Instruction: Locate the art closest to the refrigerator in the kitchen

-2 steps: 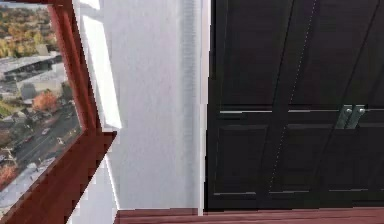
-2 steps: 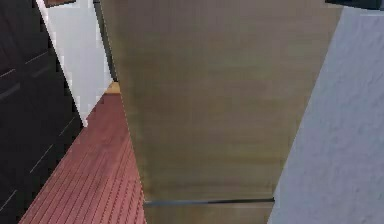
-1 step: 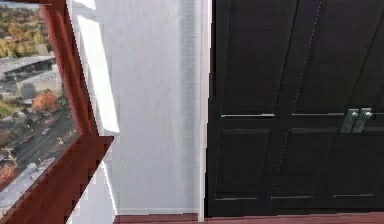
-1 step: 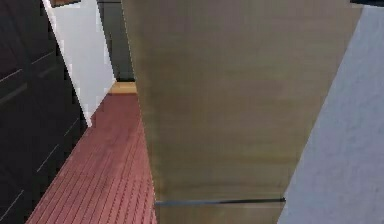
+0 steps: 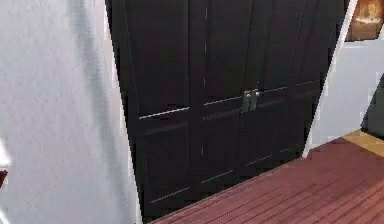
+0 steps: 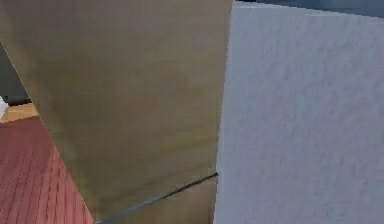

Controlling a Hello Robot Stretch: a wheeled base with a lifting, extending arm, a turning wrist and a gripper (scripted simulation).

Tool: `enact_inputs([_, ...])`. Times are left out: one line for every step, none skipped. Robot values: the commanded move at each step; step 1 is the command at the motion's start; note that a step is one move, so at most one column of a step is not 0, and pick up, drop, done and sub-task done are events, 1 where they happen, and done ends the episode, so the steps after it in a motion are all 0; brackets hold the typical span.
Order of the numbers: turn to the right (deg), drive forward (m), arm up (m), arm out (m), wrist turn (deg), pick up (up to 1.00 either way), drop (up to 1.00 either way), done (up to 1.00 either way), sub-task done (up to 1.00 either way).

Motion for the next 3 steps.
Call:
enact_inputs([0.0, 0.6, 0.0, 0.0, 0.0, 0.0, 0.0, 0.0, 0.0])
enact_inputs([45.0, 0.0, 0.0, 0.0, 0.0, 0.0, 0.0, 0.0, 0.0])
enact_inputs([21.0, 0.0, 0.0, 0.0, 0.0, 0.0, 0.0, 0.0, 0.0])
